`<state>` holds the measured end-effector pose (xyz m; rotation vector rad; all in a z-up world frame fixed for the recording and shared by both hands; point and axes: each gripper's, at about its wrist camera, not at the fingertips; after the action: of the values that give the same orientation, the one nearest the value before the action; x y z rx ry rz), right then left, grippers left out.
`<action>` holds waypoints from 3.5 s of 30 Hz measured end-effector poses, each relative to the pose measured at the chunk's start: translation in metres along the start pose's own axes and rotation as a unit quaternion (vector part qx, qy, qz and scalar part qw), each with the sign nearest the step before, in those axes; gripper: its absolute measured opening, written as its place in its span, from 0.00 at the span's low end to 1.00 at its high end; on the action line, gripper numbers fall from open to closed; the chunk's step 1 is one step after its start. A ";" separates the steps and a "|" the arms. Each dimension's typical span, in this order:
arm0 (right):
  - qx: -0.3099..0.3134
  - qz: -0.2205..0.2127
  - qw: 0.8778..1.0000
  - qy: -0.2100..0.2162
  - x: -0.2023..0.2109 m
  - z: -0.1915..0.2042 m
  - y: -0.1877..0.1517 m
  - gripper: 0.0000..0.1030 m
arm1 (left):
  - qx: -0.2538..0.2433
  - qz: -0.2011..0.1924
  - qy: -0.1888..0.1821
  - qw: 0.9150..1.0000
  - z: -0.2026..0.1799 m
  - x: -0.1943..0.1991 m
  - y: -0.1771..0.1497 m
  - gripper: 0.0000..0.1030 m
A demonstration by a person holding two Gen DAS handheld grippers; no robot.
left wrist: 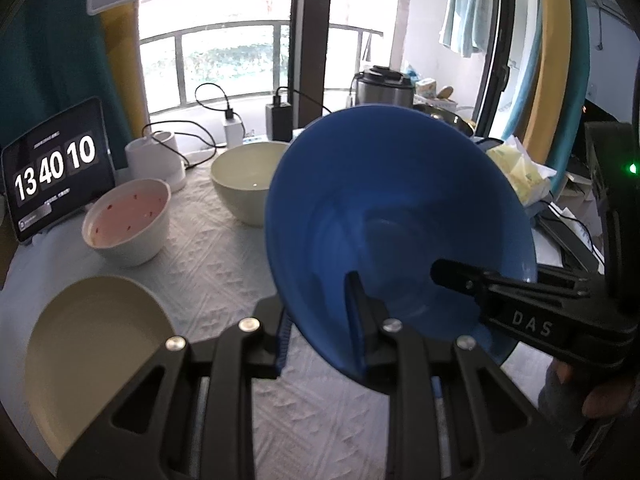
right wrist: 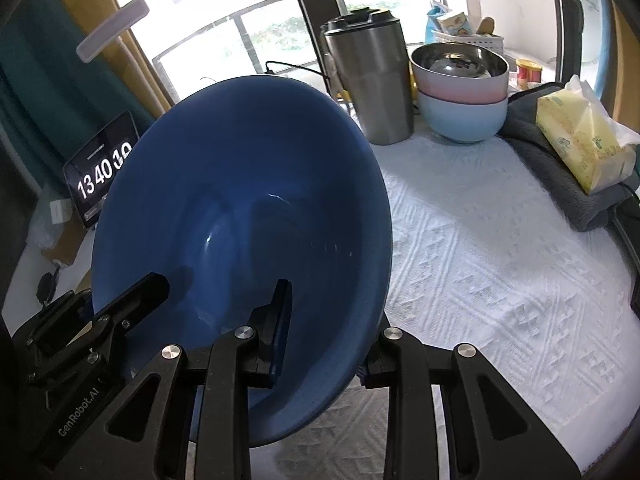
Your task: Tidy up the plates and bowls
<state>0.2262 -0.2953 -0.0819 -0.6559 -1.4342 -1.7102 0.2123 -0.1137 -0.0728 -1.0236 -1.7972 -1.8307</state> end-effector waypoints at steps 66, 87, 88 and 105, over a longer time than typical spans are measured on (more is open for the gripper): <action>0.004 -0.008 0.999 -0.050 0.023 0.063 -0.020 0.28 | 0.076 -0.018 0.021 0.997 0.093 0.060 -0.030 0.39; 0.032 -0.035 0.998 -0.047 0.034 0.102 -0.001 0.28 | 0.092 -0.048 0.042 0.994 0.135 0.081 -0.024 0.39; 0.033 -0.036 0.998 -0.046 0.033 0.104 0.000 0.28 | 0.093 -0.049 0.043 0.994 0.138 0.082 -0.024 0.39; 0.060 -0.027 0.997 -0.028 0.008 0.149 0.020 0.29 | 0.101 -0.056 0.061 0.991 0.179 0.078 -0.012 0.39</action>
<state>0.2239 -0.1541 -0.0306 -0.6094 -1.5925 -1.6434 0.1942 0.0782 -0.0398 -0.7340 -1.9518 -1.6914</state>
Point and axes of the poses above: each gripper's, at about its wrist camera, not at the fingertips, and x roughly against the way its jaws point, z to its left, y to its top, and after that the axes turned 5 degrees about z, right-handed
